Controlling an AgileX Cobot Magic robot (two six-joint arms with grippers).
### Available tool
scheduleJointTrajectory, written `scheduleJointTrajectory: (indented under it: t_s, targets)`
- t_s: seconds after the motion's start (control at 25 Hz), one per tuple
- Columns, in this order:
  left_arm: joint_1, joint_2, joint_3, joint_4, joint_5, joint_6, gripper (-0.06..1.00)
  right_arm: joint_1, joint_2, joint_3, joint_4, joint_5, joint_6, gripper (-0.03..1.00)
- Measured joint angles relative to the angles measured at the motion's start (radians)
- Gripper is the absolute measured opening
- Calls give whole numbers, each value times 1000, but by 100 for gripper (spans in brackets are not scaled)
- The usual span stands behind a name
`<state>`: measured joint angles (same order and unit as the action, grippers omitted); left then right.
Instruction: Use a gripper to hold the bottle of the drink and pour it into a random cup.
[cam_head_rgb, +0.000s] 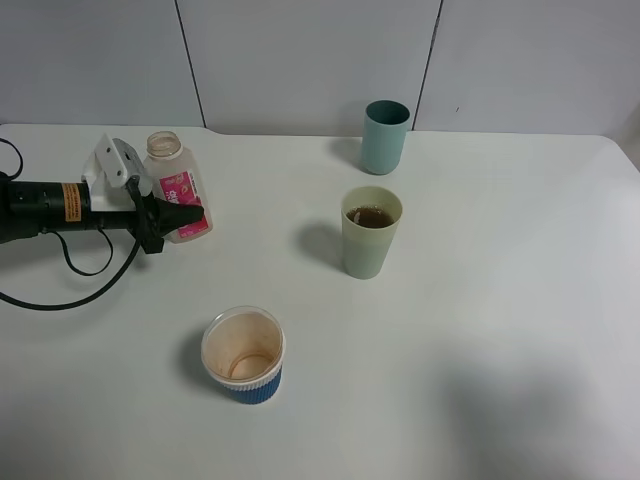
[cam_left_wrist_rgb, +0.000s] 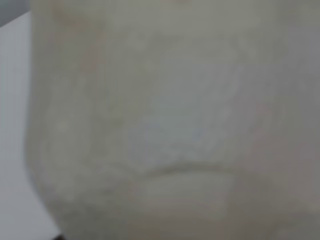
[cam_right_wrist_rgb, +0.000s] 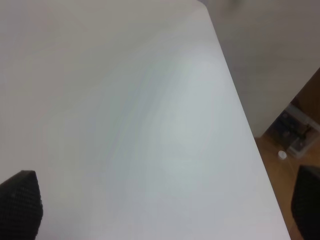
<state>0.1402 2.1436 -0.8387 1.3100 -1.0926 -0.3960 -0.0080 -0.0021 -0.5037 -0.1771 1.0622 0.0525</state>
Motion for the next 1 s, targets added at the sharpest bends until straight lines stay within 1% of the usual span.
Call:
scheduleJointTrajectory:
  t_s: [0.04, 0.12, 0.16, 0.24, 0.28, 0.36, 0.44, 0.56, 0.76, 1.0]
  targets:
    - [0, -5, 0, 5, 6, -13, 53, 0, 0, 0, 0, 0, 0, 99]
    - [0, -20, 0, 6, 11, -52, 74, 0, 0, 0, 0, 0, 0, 99]
    - [0, -30, 1, 6, 12, -80, 82, 0, 0, 0, 0, 0, 0, 99]
    - [0, -52, 1, 9, 14, -129, 90, 0, 0, 0, 0, 0, 0, 99]
    - [0, -61, 1, 15, 18, -151, 92, 0, 0, 0, 0, 0, 0, 99]
    - [0, -88, 2, 35, 30, -193, 94, 0, 0, 0, 0, 0, 0, 99]
    - [-1, -121, 14, 36, 48, -217, 94, 0, 0, 0, 0, 0, 0, 99]
    - [-1, -184, 56, 27, 74, -220, 94, 0, 0, 0, 0, 0, 0, 99]
    - [-1, -332, 152, -12, 137, -222, 94, 0, 0, 0, 0, 0, 0, 99]
    - [-1, -544, 271, -80, 169, -222, 94, 0, 0, 0, 0, 0, 0, 99]
